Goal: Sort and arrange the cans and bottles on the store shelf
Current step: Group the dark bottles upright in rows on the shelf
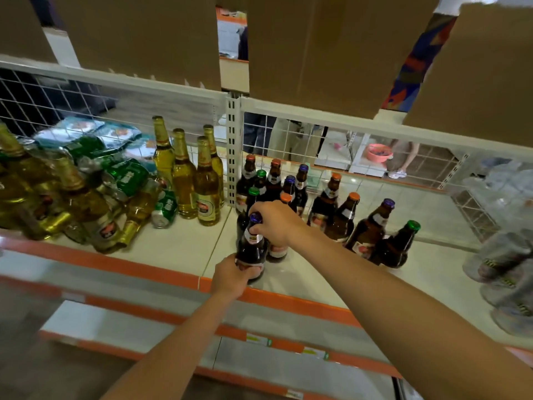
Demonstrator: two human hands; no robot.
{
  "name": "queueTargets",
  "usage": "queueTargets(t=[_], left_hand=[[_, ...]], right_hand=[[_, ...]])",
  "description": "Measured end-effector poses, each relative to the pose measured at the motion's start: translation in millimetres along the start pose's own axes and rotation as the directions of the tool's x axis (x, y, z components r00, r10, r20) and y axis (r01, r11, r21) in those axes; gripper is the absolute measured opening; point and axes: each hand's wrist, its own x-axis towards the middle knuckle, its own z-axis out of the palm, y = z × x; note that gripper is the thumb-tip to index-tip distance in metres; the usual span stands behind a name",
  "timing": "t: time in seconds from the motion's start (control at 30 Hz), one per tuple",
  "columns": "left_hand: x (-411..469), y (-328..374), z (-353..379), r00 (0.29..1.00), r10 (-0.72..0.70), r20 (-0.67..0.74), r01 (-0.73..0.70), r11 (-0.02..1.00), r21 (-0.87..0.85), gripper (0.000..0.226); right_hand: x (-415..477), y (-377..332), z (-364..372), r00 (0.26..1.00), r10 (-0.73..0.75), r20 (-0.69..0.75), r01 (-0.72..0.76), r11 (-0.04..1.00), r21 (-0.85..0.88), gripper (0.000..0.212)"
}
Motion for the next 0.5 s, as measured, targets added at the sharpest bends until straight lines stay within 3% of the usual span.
queueTargets(t=[0.27, 0.5], left_hand=[[7, -6, -11, 1.0, -0.006, 0.027, 0.006, 1.0, -0.005, 0.039], [7, -7, -7, 1.0, -0.004, 0.01, 0.003, 0.999, 0.041, 0.035]], right_hand=[[18, -25, 6, 0.996, 0.093, -0.003, -0.093, 0.993, -0.073, 0.039], [12, -24, 11, 0.982, 0.186, -0.024, -0.185, 0.983, 0.009, 0.048]])
